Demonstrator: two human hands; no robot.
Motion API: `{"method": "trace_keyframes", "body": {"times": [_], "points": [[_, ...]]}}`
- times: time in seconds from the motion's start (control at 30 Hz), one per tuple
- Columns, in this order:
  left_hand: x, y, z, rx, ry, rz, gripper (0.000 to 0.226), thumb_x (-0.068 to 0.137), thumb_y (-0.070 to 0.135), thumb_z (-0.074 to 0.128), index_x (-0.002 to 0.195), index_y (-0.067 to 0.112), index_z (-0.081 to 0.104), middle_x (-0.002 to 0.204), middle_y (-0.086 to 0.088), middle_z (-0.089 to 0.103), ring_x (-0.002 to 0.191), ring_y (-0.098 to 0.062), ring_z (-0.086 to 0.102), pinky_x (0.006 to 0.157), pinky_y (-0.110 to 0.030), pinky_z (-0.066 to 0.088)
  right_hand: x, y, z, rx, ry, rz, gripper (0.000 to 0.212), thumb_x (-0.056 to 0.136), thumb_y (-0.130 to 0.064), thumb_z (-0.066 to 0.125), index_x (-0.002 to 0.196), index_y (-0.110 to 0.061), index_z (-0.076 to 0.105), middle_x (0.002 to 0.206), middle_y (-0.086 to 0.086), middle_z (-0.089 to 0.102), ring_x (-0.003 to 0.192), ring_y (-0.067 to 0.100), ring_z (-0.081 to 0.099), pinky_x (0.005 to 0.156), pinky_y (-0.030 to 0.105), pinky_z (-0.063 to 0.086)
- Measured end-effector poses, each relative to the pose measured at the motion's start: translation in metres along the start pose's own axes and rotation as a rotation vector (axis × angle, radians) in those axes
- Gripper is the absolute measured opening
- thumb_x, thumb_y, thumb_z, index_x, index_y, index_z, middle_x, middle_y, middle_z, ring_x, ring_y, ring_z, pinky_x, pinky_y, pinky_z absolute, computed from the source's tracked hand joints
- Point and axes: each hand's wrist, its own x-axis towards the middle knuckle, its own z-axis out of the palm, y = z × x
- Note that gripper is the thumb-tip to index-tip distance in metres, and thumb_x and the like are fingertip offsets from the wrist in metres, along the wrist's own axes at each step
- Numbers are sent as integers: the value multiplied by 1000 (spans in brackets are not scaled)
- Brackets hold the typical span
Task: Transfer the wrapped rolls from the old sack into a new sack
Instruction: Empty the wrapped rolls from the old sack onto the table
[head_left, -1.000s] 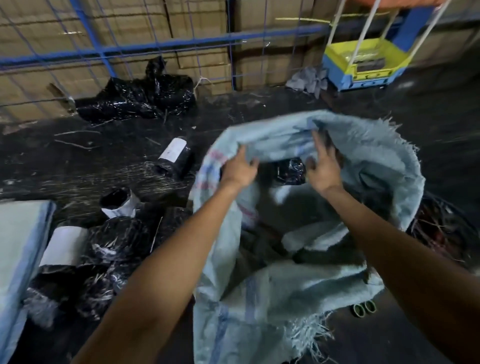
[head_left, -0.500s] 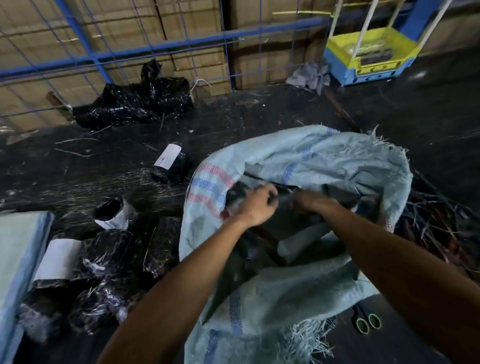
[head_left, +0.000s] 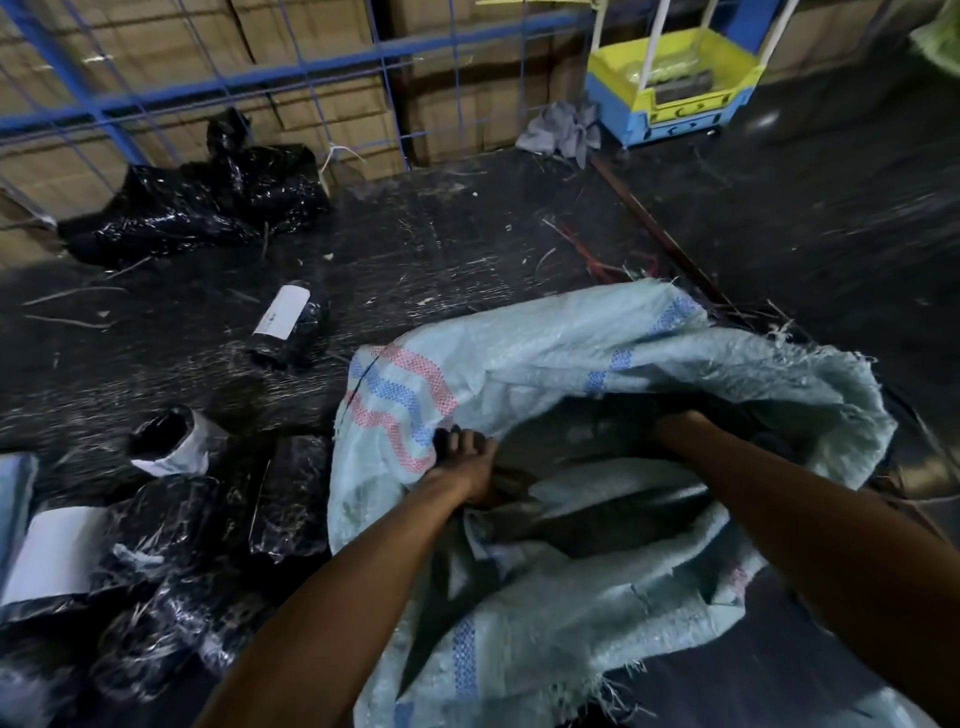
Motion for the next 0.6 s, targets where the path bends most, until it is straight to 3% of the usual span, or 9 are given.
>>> {"method": "trace_keyframes", "body": {"times": [0.1, 0.17, 0.27, 0.33, 0.4, 0.47, 0.53, 0.6], "points": [[-6, -4, 4, -2, 50, -5, 83, 84, 62, 61, 146, 23, 22, 152, -14, 17, 141, -40, 13, 113, -59, 13, -24, -4, -19, 162, 162, 15, 60, 108, -31, 33, 157, -10, 6, 165, 13, 5, 152, 26, 9, 119, 33, 8], [-8, 2, -2, -94, 70, -19, 82, 82, 65, 59, 144, 26, 22, 151, -14, 18, 139, -41, 19, 113, -58, 21, -19, 0, -26, 134, 117, 3, 70, 102, -36, 49, 158, -15, 11, 165, 11, 7, 152, 26, 9, 120, 35, 10], [-4, 19, -29, -471, 129, 49, 82, 84, 68, 53, 149, 44, 10, 160, -14, 16, 144, -40, 27, 115, -52, 30, -23, -3, -38, 128, -192, 46, 78, 72, -54, 75, 141, -25, 52, 153, 5, 42, 131, 23, 48, 112, 35, 35], [-11, 36, -62, -680, 237, 111, 78, 82, 74, 53, 146, 43, 21, 156, -8, 34, 143, -32, 34, 116, -47, 32, -23, 0, -39, 181, -204, 21, 75, 54, -62, 82, 118, -26, 68, 131, 4, 62, 106, 18, 63, 96, 31, 48], [-23, 51, -98, -832, 325, 133, 78, 90, 64, 53, 152, 26, 26, 155, -3, 38, 143, -23, 35, 118, -33, 24, -8, 4, -33, 286, -151, -2, 85, 34, -66, 87, 106, -22, 73, 118, 2, 69, 105, 18, 65, 99, 34, 50], [-29, 60, -132, -903, 403, 163, 79, 95, 55, 53, 156, 18, 21, 158, -2, 32, 146, -21, 29, 116, -26, 18, -6, -2, -31, 256, -187, -46, 74, 41, -63, 80, 105, -28, 69, 120, -2, 65, 113, 20, 60, 104, 38, 46], [-32, 66, -156, -899, 494, 188, 74, 97, 50, 53, 155, 17, 21, 158, -4, 32, 145, -23, 30, 117, -27, 19, -1, -7, -27, 216, -279, -113, 50, 65, -55, 73, 108, -31, 64, 122, -1, 61, 110, 20, 56, 103, 34, 43], [-35, 69, -173, -908, 570, 201, 68, 99, 46, 52, 153, 14, 26, 156, -7, 37, 143, -24, 33, 116, -27, 22, -33, -20, -38, 315, -264, -153, 34, 92, -37, 64, 121, -20, 63, 119, 0, 62, 108, 17, 52, 100, 29, 40]]}}
